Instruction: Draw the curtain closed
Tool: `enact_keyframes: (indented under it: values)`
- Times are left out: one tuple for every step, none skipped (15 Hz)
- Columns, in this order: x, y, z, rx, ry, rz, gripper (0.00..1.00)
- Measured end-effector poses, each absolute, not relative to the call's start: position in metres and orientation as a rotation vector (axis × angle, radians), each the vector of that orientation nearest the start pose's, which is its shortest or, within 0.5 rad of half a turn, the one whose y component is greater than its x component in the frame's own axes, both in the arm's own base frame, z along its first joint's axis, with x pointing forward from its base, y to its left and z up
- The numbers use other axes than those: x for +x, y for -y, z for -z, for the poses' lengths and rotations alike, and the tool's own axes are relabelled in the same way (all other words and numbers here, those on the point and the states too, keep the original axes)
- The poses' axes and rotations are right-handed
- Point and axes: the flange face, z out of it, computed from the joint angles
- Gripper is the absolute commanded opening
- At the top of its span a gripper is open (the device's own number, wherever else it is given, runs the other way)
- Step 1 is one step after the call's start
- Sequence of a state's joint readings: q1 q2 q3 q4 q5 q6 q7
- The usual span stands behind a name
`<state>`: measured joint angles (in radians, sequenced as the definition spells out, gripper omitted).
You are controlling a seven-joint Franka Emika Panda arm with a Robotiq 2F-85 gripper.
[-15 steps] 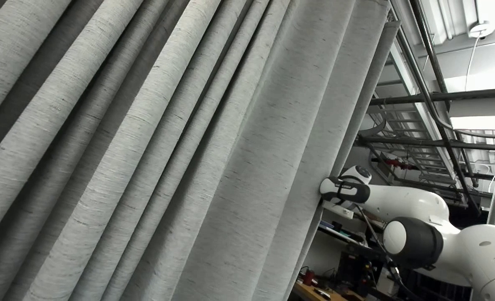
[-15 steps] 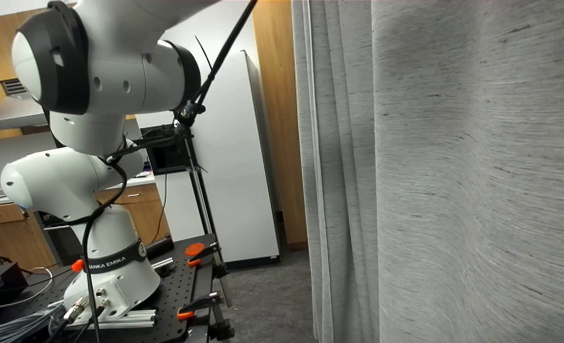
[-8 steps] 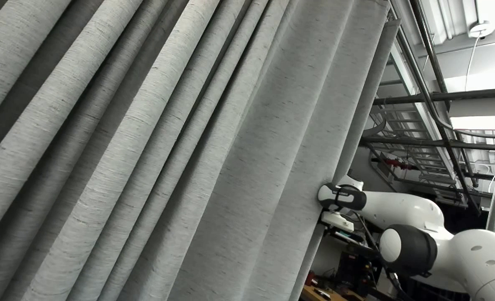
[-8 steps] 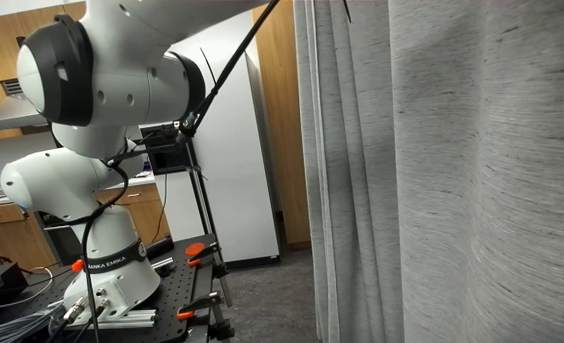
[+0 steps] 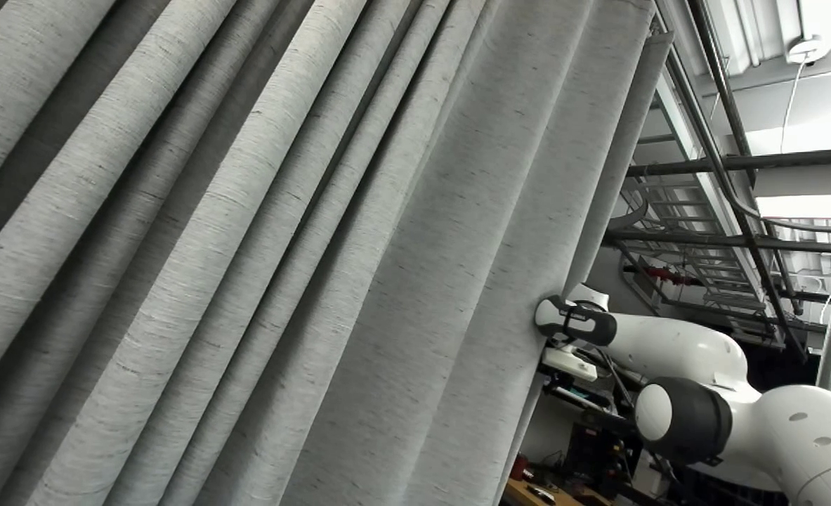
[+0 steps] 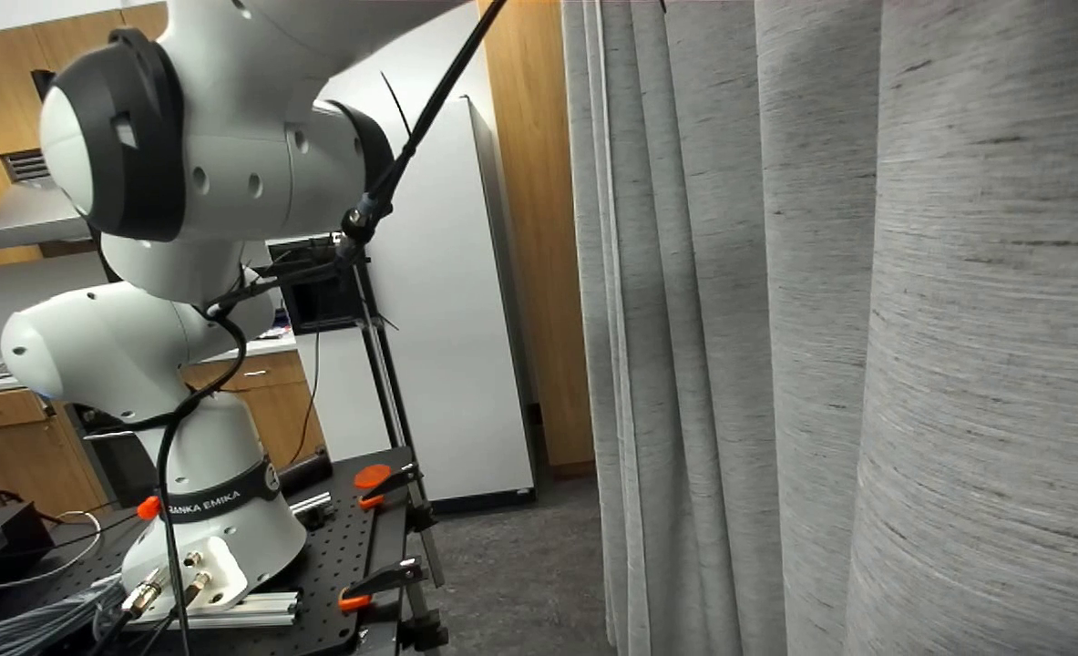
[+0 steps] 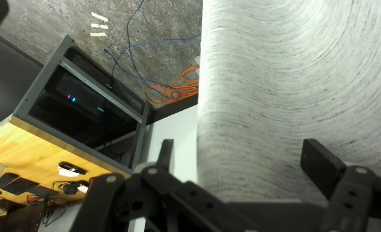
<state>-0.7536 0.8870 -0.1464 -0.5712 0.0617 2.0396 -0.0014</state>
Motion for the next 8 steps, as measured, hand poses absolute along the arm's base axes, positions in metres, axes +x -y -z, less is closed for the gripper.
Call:
enact_keyframes:
  values:
    - [0.555,0.576,-0.561,-3.052,-1.292,0.885,1.0]
    - [0.558,0.57,-0.566,-3.072,-1.257,0.891,1.0]
    - [0.561,0.564,-0.572,-3.095,-1.217,0.895,1.0]
    - [0.564,0.557,-0.579,-3.121,-1.173,0.894,1.0]
    - [0.567,0.55,-0.586,-3.149,-1.124,0.89,1.0]
    - [0.57,0.543,-0.592,-3.177,-1.073,0.883,1.0]
    - [0.572,0.536,-0.598,-3.205,-1.02,0.874,1.0]
    - [0.575,0.529,-0.602,-3.231,-0.966,0.864,1.0]
